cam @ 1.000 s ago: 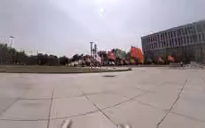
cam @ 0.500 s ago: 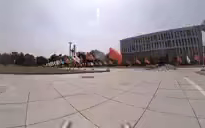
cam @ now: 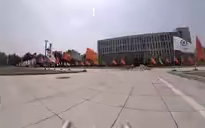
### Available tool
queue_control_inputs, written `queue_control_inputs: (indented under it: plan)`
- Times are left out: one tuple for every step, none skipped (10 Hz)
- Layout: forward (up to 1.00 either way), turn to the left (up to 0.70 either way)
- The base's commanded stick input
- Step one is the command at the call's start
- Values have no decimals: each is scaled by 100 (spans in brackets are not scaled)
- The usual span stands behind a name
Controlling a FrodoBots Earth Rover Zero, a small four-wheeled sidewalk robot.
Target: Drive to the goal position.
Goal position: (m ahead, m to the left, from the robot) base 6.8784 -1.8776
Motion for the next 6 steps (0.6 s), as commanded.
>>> queue_control_inputs:
  plan:
    - [0, -77]
    - [0, -77]
    - [0, -77]
    - [0, -77]
    - [0, -77]
    - [0, -77]
